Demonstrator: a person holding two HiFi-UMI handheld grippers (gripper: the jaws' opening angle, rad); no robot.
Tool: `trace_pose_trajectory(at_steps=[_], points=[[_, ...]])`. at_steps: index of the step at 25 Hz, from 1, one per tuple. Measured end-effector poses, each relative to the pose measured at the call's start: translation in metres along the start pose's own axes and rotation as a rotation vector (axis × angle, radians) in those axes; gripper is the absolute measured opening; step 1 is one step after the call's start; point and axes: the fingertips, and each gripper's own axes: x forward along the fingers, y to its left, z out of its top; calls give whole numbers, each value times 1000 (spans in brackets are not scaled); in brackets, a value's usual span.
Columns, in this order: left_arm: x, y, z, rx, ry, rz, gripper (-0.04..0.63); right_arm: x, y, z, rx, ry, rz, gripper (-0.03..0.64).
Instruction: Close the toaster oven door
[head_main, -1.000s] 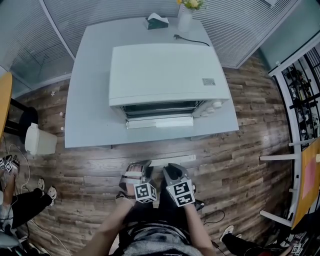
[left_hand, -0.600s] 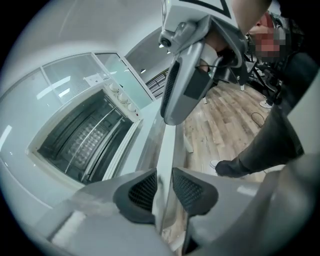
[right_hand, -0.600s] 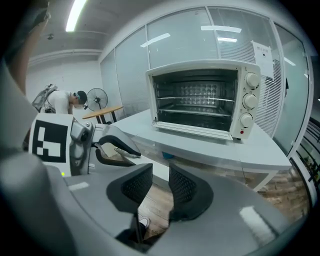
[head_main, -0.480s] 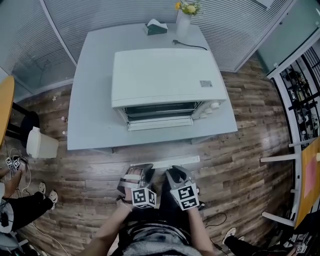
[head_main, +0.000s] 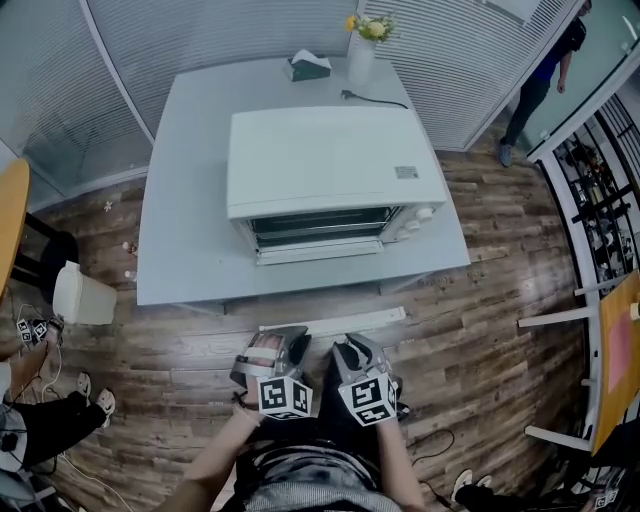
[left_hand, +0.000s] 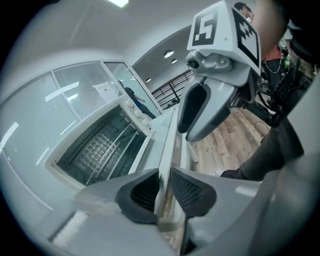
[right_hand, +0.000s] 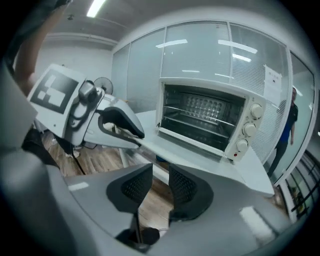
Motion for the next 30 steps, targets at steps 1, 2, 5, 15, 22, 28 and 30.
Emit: trace_pose_trajectory(at_steps=[1,2,5,15,22,28,30], points=[[-1,3,2,-2,-6,0,78,1,0,1,-53,15,-10,103],[-3,6,4,-4,-11,0,78,1,1,2,-107,30,-20,103],[-7,14,9,4,-20,7,74,3,0,6,-239,64,-58,104],[-13,37,20,6,-17,-15,66,12,-10,14,-510,159,-151,117],[-16,53,27,7,-29,11,64,13,-16,28,-577,175,-161,124],[-39,78,32,-38,-66,98,71,7,-26,56,-551,99,-149,124],[-51,82,33,-53,-70,99,91,4,-31,68,-543,69,-150,124]])
